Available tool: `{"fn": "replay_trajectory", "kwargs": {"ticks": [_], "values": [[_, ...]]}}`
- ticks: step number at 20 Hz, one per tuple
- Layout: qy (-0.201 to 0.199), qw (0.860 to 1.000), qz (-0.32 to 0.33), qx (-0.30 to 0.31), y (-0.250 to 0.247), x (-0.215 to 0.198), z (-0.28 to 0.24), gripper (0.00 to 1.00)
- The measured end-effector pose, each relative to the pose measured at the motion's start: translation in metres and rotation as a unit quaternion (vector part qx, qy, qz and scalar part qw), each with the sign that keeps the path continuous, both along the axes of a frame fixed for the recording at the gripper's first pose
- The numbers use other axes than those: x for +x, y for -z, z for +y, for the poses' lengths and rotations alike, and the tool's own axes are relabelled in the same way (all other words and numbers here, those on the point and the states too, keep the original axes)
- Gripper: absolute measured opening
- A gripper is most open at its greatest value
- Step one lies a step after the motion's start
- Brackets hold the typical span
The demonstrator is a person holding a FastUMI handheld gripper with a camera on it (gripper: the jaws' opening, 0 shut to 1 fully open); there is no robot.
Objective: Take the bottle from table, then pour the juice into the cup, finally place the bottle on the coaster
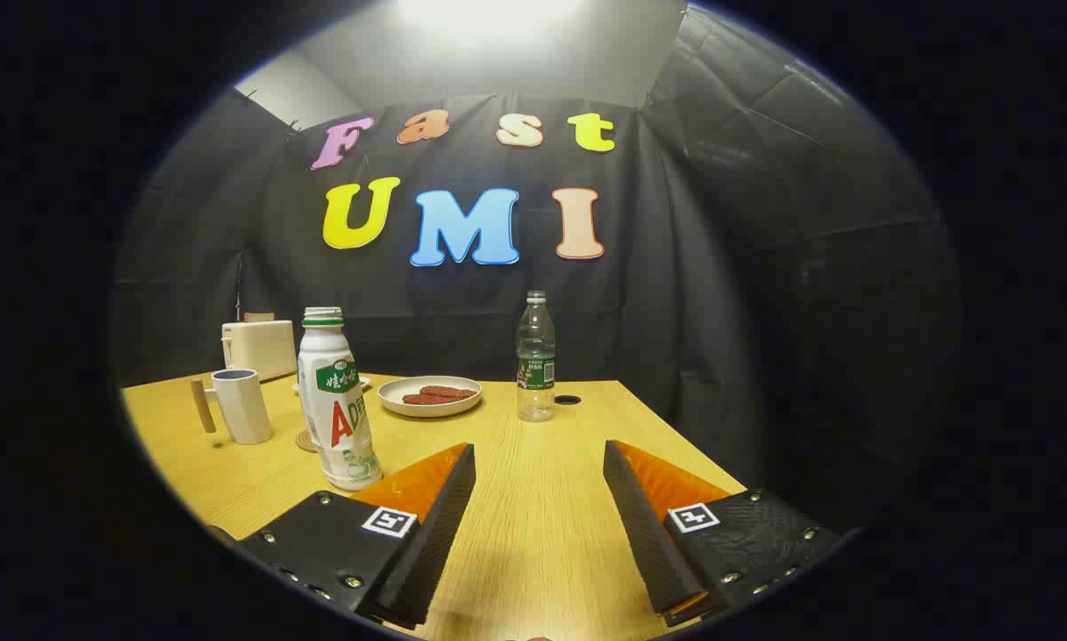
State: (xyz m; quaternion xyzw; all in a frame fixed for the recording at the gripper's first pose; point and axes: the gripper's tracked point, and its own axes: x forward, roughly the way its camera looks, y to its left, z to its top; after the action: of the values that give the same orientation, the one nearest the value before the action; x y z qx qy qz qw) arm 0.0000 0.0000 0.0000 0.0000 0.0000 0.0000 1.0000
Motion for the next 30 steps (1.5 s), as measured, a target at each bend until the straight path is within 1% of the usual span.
{"fn": "replay_trajectory", "kwargs": {"ticks": [6, 13, 16, 20, 25, 30], "values": [[0.003, 1.000, -0.003, 0.001, -0.001, 0.007, -0.001, 0.87], [0.008, 1.000, -0.011, -0.003, -0.008, 0.058, -0.003, 0.88], [0.016, 0.999, -0.022, -0.017, -0.020, 0.070, -0.002, 0.88], [-0.003, 1.000, -0.029, -0.011, -0.042, 0.065, 0.021, 0.88], [-0.058, 0.998, -0.027, 0.029, -0.063, 0.043, 0.082, 0.88], [-0.080, 0.996, -0.039, 0.009, -0.072, 0.030, 0.133, 0.87]]}}
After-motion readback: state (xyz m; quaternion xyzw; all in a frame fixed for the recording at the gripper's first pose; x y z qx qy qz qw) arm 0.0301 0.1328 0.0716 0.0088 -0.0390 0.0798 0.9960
